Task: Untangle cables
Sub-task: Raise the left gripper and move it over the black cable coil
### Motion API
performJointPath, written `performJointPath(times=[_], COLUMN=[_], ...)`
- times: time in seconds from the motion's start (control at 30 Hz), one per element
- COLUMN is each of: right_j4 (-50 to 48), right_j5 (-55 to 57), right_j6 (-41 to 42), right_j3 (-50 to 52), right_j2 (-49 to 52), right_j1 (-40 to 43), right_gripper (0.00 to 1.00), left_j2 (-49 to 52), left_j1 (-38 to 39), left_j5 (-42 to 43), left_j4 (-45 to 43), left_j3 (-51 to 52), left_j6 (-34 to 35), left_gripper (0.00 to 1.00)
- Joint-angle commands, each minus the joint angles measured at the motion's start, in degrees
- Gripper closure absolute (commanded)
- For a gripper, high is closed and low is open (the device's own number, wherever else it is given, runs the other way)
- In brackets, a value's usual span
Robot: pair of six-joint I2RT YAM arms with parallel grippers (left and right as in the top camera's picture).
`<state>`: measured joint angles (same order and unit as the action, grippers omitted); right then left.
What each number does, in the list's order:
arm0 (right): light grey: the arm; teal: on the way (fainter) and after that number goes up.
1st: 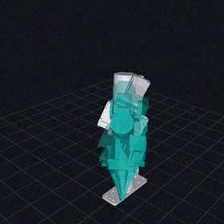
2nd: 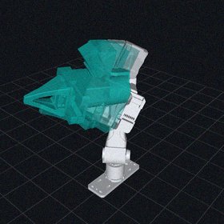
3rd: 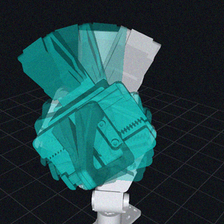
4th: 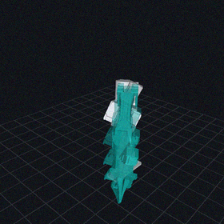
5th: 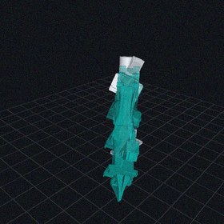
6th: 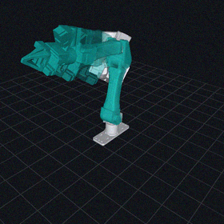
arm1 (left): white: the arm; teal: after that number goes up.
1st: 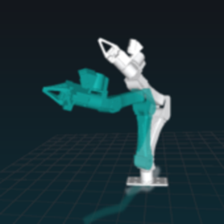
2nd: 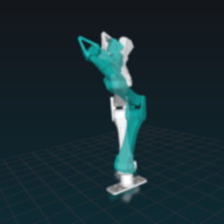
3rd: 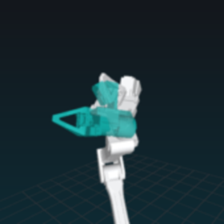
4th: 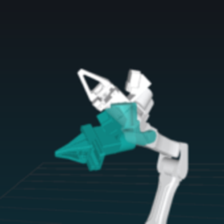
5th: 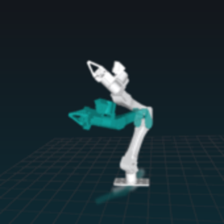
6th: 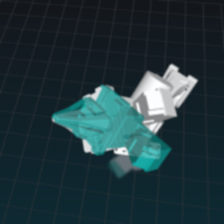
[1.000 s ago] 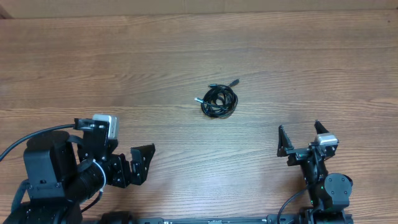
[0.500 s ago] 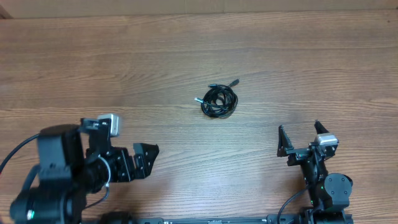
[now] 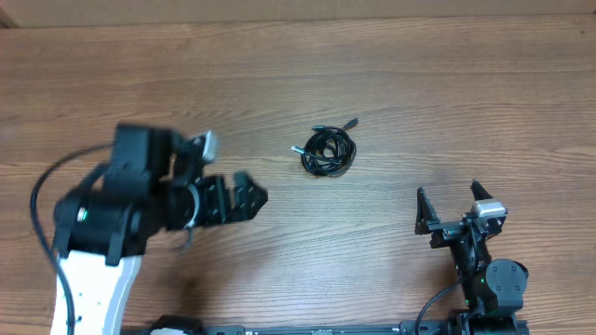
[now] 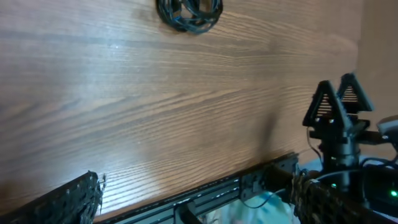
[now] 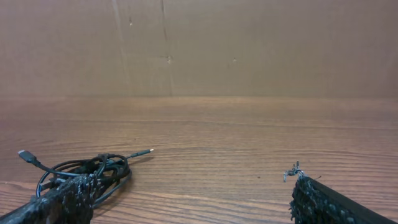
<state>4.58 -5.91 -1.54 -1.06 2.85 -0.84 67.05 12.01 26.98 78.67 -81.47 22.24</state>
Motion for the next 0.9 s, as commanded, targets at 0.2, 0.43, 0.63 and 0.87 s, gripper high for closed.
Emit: performJointPath(times=[0.2, 0.43, 0.63, 0.87], right_j4=[-0.2, -0.2, -0.2, -0.2], right_j5=[0.5, 0.5, 0.5, 0.5], right_j6=[-0.3, -0.2, -0.2, -0.3], right_j3=[0.6, 0.6, 0.6, 0.6], right_j2=[0.0, 0.0, 0.0, 0.0], right_j1=[-0.3, -0.3, -0.3, -0.3], right_gripper=[0.00, 0.00, 0.00, 0.00], left_j2=[23.6, 39.8, 50.6, 60.3], left_j1=[14.7, 16.9, 16.9, 16.5], left_j5=[-22.7, -22.3, -14.7, -13.4], left_j4=[6.1, 2.6, 0.2, -4.9], left_j3=[-29.9, -30.5, -30.5, -30.5], left_j6=[14.0, 17.2, 13.8, 14.5], left_gripper=[0.00, 0.00, 0.00, 0.06])
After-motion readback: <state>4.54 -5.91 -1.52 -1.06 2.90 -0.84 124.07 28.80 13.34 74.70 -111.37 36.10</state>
